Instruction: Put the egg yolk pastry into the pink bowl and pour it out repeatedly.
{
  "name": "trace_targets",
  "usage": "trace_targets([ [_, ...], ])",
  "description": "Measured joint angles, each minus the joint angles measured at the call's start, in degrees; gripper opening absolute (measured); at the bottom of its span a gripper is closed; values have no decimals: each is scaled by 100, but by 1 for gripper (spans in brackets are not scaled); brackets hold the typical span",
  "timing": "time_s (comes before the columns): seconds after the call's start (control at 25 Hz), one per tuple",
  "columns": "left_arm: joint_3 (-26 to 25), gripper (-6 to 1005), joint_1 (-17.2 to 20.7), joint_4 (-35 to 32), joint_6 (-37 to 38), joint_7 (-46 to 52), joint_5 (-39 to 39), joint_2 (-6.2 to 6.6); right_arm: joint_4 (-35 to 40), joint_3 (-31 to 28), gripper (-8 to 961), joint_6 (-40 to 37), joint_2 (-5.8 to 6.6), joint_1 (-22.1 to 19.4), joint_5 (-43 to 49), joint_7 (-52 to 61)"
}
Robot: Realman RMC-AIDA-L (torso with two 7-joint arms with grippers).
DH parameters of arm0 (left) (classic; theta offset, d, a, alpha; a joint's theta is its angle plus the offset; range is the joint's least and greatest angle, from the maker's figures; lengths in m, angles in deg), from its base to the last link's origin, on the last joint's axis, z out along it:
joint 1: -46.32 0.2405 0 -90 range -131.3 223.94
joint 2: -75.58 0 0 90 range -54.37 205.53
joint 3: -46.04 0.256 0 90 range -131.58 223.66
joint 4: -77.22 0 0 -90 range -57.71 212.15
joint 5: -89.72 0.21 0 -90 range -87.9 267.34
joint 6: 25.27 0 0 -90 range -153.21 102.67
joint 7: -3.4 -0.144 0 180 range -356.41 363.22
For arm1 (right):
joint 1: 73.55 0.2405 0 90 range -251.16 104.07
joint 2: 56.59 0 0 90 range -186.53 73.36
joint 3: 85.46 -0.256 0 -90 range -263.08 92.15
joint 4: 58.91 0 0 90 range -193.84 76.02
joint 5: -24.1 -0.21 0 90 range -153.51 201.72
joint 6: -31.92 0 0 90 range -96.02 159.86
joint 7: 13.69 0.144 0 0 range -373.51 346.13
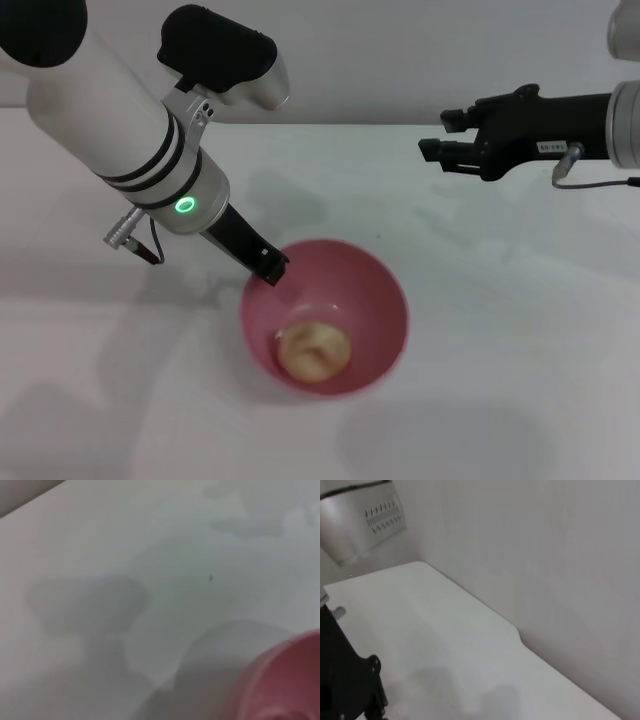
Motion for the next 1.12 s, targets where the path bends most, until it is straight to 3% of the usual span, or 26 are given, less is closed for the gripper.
trace_targets([
  [0.24, -5, 106, 9, -12, -2, -3, 34, 17, -24, 17, 445, 4, 0, 12, 0, -35],
  [0.56, -480, 446, 91, -245, 40, -73, 44, 54, -150, -9, 445, 45, 1, -10, -14, -39],
  [0.64, -734, 527, 256, -563, 77, -142, 61, 65, -194, -11, 445, 100, 4, -39, -43, -39],
  [0.72, -845, 524, 331, -694, 109, -197, 51, 62, -236, -22, 445, 158, 6, -73, -91, -39],
  [0.92, -1482, 516, 962, -1360, 675, -651, -428, 46, -407, -209, 445, 240, 24, -212, -593, -39],
  [1.12, -1867, 508, 2011, -1457, 1964, -2208, -2543, 56, -1044, -744, 445, 358, 51, -482, -2186, -332],
])
